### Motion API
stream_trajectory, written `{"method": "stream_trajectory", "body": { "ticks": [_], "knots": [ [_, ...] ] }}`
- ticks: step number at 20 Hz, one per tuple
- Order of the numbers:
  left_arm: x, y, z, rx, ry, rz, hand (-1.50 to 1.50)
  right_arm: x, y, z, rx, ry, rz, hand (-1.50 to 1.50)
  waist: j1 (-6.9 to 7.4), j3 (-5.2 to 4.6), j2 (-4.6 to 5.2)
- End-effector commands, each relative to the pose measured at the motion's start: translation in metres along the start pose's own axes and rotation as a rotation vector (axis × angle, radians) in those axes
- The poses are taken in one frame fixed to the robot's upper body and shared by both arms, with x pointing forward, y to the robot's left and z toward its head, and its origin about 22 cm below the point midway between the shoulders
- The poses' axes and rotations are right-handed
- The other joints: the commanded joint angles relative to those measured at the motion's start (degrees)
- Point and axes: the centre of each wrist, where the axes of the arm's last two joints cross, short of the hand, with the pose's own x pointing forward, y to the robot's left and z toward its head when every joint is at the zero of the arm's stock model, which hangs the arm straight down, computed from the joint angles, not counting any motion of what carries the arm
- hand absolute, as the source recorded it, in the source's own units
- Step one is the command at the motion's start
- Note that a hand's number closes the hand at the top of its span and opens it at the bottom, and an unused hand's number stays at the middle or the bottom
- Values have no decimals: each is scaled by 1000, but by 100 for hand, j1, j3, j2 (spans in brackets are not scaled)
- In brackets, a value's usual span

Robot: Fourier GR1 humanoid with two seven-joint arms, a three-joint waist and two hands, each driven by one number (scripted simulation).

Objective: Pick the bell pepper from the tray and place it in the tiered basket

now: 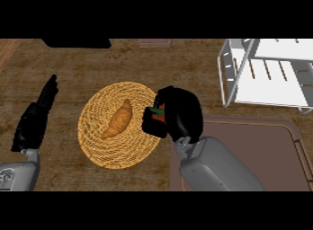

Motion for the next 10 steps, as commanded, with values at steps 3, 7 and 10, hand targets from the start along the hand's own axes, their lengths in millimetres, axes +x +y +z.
{"method": "stream_trajectory", "body": {
  "ticks": [3, 7, 10],
  "knots": [
    [-2, 24, 4, 16, 18, -13, 0, 44, -51, 1, -334, -87, -111, 150, -86, -2, -41],
    [-15, 0, -4, 29, 9, 5, 0, 54, -87, -13, -458, -88, -90, 150, -172, -6, 1],
    [7, 8, 5, 2, 14, -3, 0, 60, -127, -5, -517, -53, 4, 150, -147, -1, -39]
  ]
}}
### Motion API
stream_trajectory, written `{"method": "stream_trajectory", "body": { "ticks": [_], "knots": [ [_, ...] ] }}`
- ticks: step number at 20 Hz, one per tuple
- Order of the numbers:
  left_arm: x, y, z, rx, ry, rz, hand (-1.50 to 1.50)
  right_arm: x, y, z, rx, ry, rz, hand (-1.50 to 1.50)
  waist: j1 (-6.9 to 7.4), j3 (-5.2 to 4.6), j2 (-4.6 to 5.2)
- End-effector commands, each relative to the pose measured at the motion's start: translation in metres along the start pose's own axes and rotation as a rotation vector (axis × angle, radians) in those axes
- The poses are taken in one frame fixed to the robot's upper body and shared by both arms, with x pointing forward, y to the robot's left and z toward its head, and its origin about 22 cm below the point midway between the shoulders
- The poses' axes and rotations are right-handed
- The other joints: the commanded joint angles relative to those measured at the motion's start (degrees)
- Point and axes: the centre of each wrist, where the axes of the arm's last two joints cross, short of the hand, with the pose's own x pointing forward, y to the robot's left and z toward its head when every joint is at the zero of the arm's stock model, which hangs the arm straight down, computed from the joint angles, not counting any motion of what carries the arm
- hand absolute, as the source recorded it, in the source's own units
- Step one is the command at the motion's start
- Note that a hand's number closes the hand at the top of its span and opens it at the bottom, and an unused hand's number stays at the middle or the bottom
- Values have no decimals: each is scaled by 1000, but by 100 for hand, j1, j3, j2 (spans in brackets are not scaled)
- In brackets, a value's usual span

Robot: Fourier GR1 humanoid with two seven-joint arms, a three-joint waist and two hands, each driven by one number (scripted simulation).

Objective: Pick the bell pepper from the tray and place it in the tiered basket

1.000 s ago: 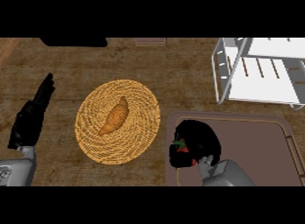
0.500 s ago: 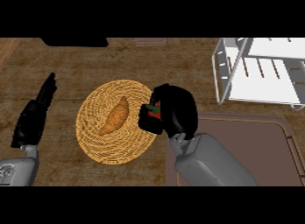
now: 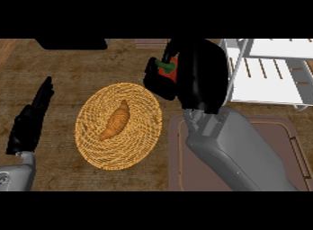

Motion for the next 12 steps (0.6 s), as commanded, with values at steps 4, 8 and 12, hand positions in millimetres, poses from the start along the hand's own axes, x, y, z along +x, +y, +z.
{"method": "stream_trajectory", "body": {
  "ticks": [4, 8, 12],
  "knots": [
    [-2, -6, 0, 8, -9, 21, 0, 12, -53, -45, -57, 53, 146, 150, 1, 0, 17],
    [-6, -2, 4, -2, 2, -11, 0, -16, -72, -54, -10, 45, 48, 150, 4, 3, 16],
    [4, -8, -9, -16, 0, 7, 0, -33, -64, -83, -4, 9, 157, 150, 18, 2, 33]
  ]
}}
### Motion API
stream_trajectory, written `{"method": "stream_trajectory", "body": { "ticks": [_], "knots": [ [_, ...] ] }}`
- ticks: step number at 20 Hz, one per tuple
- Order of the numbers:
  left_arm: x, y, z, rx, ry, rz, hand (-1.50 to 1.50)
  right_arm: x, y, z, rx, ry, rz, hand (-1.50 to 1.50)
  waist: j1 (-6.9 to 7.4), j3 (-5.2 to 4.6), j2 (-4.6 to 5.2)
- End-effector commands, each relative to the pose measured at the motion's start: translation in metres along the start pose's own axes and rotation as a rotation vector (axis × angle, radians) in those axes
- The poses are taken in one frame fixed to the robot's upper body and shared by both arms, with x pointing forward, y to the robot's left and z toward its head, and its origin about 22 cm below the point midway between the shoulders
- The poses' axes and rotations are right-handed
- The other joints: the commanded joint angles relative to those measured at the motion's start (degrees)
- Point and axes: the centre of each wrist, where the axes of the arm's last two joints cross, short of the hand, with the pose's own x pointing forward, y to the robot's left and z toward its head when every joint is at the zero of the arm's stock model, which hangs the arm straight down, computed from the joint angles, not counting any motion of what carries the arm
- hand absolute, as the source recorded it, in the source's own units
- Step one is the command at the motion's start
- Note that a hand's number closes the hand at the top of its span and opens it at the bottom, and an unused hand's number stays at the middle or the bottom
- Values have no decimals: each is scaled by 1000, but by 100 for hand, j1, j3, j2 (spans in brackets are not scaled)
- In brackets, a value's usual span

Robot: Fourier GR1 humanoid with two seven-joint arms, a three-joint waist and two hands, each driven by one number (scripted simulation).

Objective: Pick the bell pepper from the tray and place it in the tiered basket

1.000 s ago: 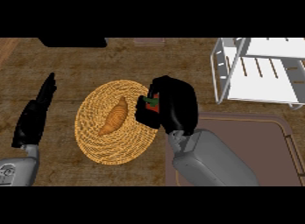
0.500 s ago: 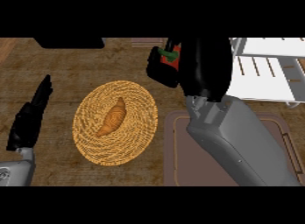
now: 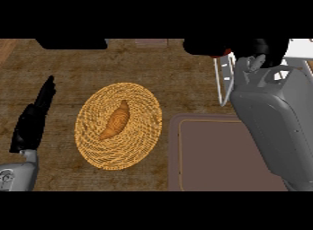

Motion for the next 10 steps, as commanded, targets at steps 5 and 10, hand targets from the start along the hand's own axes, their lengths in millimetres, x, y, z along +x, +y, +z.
{"method": "stream_trajectory", "body": {
  "ticks": [5, 10],
  "knots": [
    [-1, -7, 1, -5, 11, 4, 0, -30, -12, -45, -67, 6, 185, 150, 20, -1, 10],
    [-14, -2, 12, -19, 10, -11, 0, -60, -16, -73, -90, 68, 455, 150, 53, -7, 27]
  ]
}}
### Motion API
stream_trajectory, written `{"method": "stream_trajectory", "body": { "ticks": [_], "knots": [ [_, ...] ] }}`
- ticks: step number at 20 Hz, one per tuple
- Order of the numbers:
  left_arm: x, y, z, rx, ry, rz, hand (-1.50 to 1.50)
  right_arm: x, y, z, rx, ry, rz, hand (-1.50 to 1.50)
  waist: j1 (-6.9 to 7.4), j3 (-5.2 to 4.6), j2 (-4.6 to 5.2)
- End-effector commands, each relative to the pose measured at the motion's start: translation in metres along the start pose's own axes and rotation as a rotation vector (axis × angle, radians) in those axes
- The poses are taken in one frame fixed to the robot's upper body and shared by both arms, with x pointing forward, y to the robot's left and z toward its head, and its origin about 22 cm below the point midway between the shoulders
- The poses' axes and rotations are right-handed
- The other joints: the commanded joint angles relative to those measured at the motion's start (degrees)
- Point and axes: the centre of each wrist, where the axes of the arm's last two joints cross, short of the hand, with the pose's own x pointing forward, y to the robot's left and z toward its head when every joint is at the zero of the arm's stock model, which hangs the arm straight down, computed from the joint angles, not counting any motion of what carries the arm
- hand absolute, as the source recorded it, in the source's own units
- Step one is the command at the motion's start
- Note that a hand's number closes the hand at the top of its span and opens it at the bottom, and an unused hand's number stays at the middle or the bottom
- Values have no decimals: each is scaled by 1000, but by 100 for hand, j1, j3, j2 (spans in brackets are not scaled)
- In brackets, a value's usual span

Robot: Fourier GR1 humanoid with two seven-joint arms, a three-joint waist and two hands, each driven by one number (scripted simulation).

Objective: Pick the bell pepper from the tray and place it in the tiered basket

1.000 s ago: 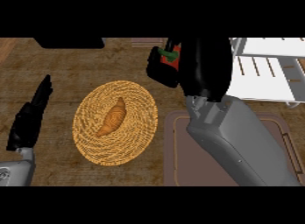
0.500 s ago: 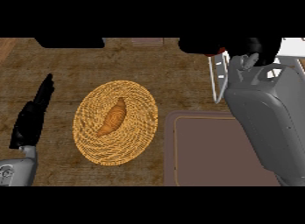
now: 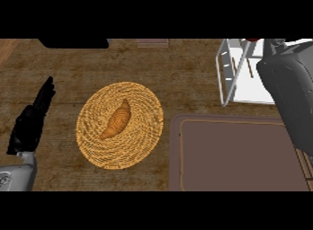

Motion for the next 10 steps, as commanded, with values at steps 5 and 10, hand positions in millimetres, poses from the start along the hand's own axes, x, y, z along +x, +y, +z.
{"method": "stream_trajectory", "body": {
  "ticks": [5, 10],
  "knots": [
    [11, -9, -1, -8, 15, 9, 0, -74, 13, -39, -38, 59, 184, 150, -12, 3, 2],
    [14, -17, -6, 6, 0, 11, 0, -98, 15, -48, 24, -8, 151, 150, -36, 2, 3]
  ]
}}
